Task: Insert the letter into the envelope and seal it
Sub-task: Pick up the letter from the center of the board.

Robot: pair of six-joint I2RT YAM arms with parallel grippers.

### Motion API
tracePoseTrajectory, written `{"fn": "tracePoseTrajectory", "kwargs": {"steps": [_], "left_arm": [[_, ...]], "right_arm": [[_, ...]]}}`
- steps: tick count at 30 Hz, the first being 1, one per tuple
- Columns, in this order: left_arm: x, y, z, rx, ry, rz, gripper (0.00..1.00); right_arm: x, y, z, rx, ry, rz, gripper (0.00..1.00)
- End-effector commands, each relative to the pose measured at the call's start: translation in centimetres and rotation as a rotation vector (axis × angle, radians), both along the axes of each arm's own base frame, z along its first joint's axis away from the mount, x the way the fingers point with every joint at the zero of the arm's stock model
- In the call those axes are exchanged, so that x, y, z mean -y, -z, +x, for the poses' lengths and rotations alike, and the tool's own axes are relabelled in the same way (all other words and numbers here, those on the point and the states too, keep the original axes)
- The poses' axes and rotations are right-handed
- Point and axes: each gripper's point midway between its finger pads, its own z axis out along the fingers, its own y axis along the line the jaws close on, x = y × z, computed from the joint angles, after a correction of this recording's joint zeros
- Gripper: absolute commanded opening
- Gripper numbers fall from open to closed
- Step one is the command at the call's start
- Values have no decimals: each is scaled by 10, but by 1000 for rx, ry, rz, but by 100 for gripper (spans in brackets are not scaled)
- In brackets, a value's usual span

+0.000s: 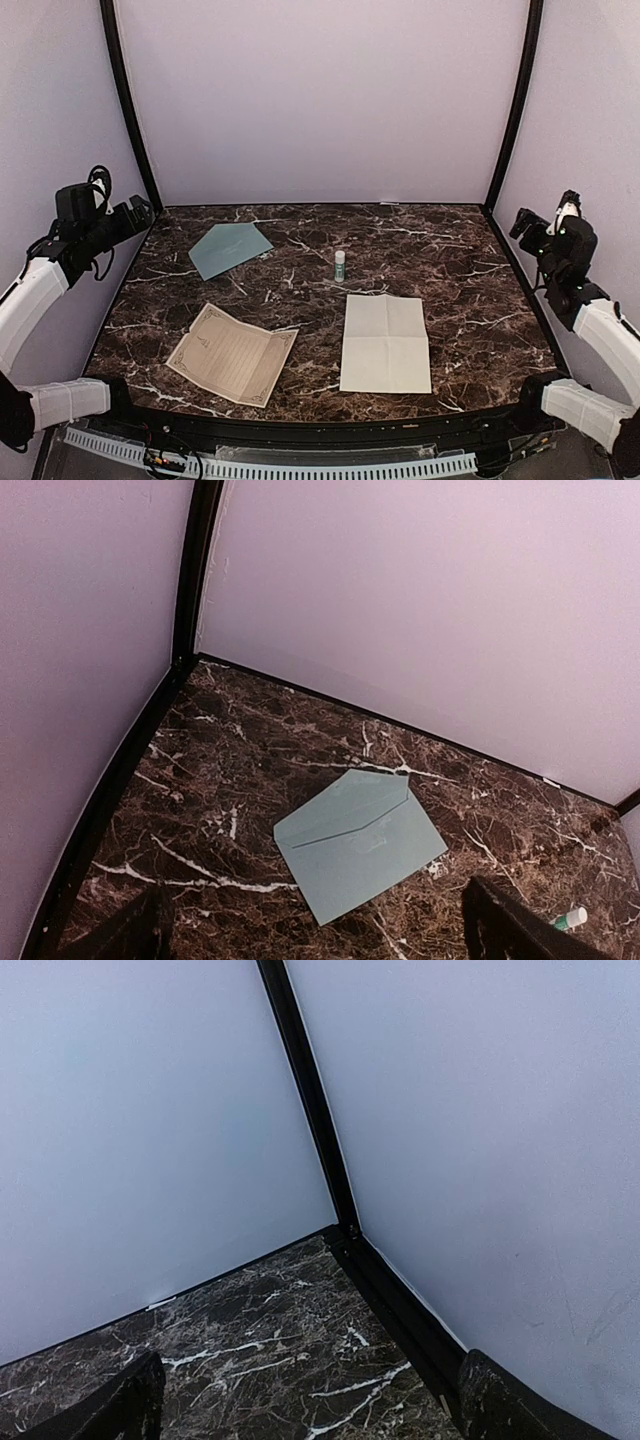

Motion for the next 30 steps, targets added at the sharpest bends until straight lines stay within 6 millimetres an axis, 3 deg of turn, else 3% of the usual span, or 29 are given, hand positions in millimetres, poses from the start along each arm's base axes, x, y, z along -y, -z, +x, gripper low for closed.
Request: {"fn": "tracePoseTrajectory", "kwargs": {"steps": [1, 10, 14, 19, 24, 29, 30], "left_arm": [[2, -9, -6, -12, 20, 38, 99], [8, 3, -13, -31, 80, 87, 99], [34, 21, -17, -66, 201, -14, 99], [68, 44, -27, -134, 303, -100, 99], [111, 56, -31, -161, 400, -161, 99], [165, 62, -37, -176, 516, -217, 98], [169, 68, -37, -195, 517, -214, 98]], "right_arm": [[-10, -16, 3, 16, -57, -27, 99], [-50, -16, 13, -27, -296, -20, 99], [-78, 0, 20, -104, -446, 11, 99], [-122, 35, 22, -256, -622, 99, 99], [-173, 75, 5, -418, -774, 179, 99], [-203, 112, -21, -551, -853, 234, 99], [-209, 117, -26, -572, -867, 236, 99]]}}
